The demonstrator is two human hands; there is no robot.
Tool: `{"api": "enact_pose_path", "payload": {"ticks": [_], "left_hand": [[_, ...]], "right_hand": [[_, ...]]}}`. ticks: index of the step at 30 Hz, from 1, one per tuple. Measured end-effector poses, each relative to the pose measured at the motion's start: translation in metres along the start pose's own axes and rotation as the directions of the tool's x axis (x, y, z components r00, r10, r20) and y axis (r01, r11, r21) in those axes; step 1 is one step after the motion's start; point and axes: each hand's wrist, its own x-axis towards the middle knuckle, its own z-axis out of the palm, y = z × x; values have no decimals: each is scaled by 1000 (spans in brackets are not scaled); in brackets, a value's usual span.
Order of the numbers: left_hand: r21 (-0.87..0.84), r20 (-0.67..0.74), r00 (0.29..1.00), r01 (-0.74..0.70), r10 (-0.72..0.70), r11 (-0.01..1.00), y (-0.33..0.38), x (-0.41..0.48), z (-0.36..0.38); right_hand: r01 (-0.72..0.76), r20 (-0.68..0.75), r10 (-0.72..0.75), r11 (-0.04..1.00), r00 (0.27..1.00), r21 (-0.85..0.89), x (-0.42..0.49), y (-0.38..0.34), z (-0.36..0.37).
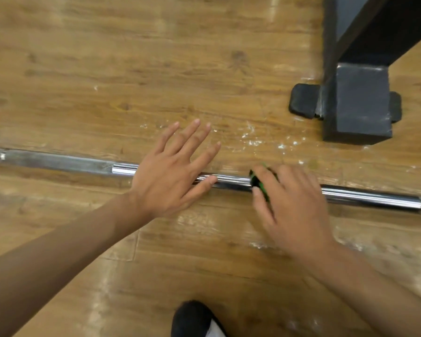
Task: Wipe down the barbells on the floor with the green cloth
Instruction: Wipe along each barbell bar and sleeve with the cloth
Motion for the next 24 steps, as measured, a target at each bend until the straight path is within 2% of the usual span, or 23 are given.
{"api": "enact_pose_path", "payload": {"ticks": [2, 3, 5, 7, 8, 9, 11, 13, 16, 18, 20, 22, 23, 24], "left_hand": [[-1, 0, 1000, 10, -10, 1000, 2, 0, -1], [-4, 6, 1000, 18, -18, 1000, 3, 0, -1], [-19, 9, 999, 33, -32, 999, 5, 0, -2], [-39, 0, 999, 42, -42, 998, 7, -2, -2], [-48, -5, 999, 37, -37, 998, 8, -4, -1], [-52, -7, 1000, 25, -26, 998, 8, -4, -1], [-57, -8, 1000, 20, -21, 998, 8, -5, 0], [-51, -11, 999, 34, -35, 998, 11, -5, 0], [-24, 3, 994, 105, -105, 994, 18, -6, -1], [-15, -7, 985, 174, -174, 985, 25, -9, 0], [-31, -38, 961, 272, -273, 962, 35, -12, 1], [-45, -61, 943, 324, -326, 945, 44, -12, 2], [-40, -59, 943, 326, -328, 944, 46, -12, 2], [-25, -54, 947, 315, -316, 949, 45, -13, 1]], "right_hand": [[-198, -67, 194, 978, 979, -69, -25, 40, -14], [-328, -111, 317, 940, 942, -95, -35, 54, -19], [-553, -210, 529, 831, 822, -69, -43, 63, -17], [-653, -292, 627, 757, 722, 11, -34, 46, -8], [-650, -301, 631, 758, 715, 44, -27, 32, -4], [-612, -283, 599, 789, 749, 52, -20, 15, 0], [-462, -179, 465, 885, 867, 59, -13, -25, 9], [-293, -106, 296, 955, 949, 46, -12, -48, 13], [-126, -67, 128, 992, 990, 20, -11, -29, 7], [-166, -138, 165, 986, 977, 6, -22, 6, 4], [-302, -223, 307, 952, 925, 56, -34, 32, -2], [-439, -258, 450, 893, 855, 101, -33, 27, -4], [-462, -240, 476, 879, 846, 113, -25, 14, -2], [-432, -209, 443, 896, 872, 102, -15, -6, 1]]}}
